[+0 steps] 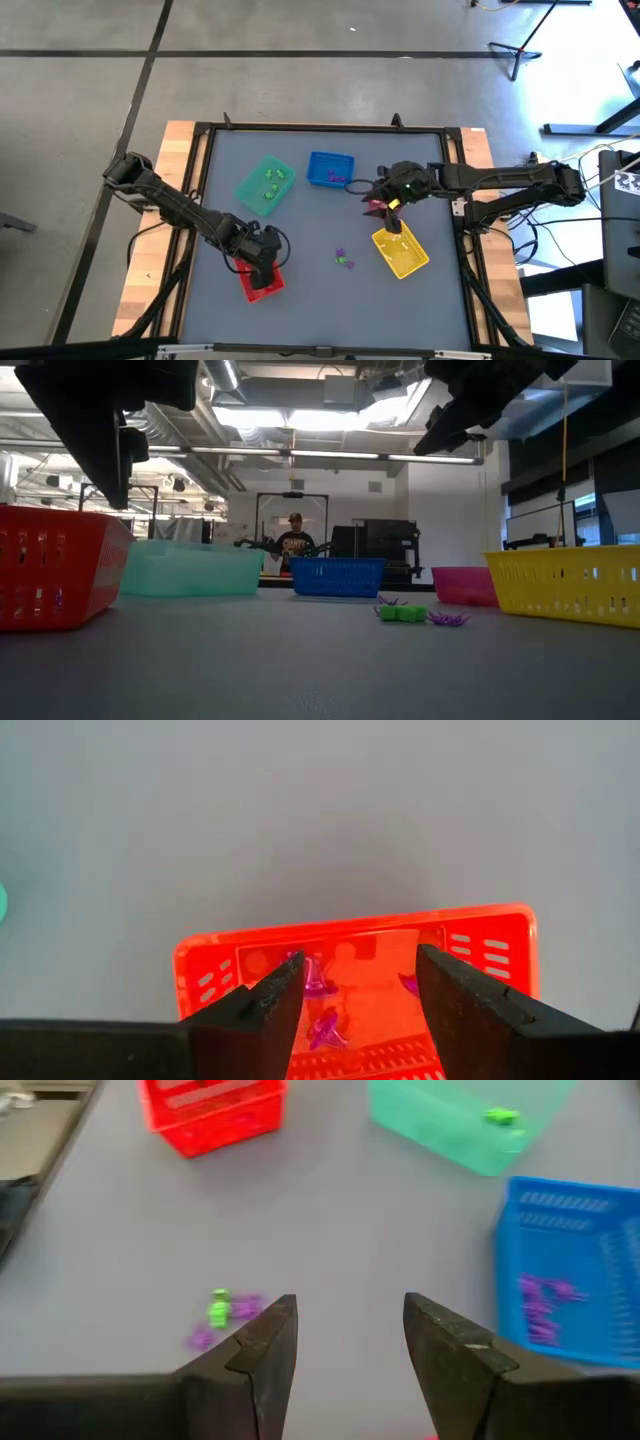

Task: Sort Halloween decoration
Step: Put the purple spider toy into the blue bin

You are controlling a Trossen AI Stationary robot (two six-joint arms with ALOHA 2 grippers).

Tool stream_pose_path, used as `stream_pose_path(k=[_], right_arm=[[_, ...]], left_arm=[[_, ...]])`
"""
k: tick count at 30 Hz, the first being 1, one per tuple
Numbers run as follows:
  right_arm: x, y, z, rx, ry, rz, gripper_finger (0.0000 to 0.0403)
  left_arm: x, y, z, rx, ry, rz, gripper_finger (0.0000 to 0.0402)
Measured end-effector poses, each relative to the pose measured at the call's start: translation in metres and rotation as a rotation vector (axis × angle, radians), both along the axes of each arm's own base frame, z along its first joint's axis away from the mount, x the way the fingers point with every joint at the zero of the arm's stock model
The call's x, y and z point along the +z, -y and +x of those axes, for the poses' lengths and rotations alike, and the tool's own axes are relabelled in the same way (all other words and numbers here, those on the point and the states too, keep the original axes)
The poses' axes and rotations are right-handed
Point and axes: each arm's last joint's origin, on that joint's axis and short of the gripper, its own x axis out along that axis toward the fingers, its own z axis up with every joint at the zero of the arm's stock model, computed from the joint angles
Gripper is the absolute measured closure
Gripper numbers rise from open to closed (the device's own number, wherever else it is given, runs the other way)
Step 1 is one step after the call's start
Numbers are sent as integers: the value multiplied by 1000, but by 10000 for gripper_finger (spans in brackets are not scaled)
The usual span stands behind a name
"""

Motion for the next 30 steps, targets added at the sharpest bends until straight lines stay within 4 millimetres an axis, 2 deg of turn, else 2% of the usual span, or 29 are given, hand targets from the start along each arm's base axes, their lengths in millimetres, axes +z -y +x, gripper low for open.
stream_pose_path(k=[6, 11, 17, 20, 30], right_arm=[[-7, -1, 8, 31, -16, 31, 220], [-19, -10, 17, 58, -60, 52, 220], [-32, -34, 25, 136, -103, 52, 220], [-34, -47, 28, 120, -103, 90, 220], [-36, -98, 25, 50, -81, 142, 220]], left_arm=[[1, 0, 1, 12, 26, 23, 226], [5, 2, 10, -22, 142, 60, 226], [15, 5, 23, -79, 337, 136, 226], [18, 6, 27, -105, 390, 169, 226], [19, 3, 30, -118, 403, 187, 226]])
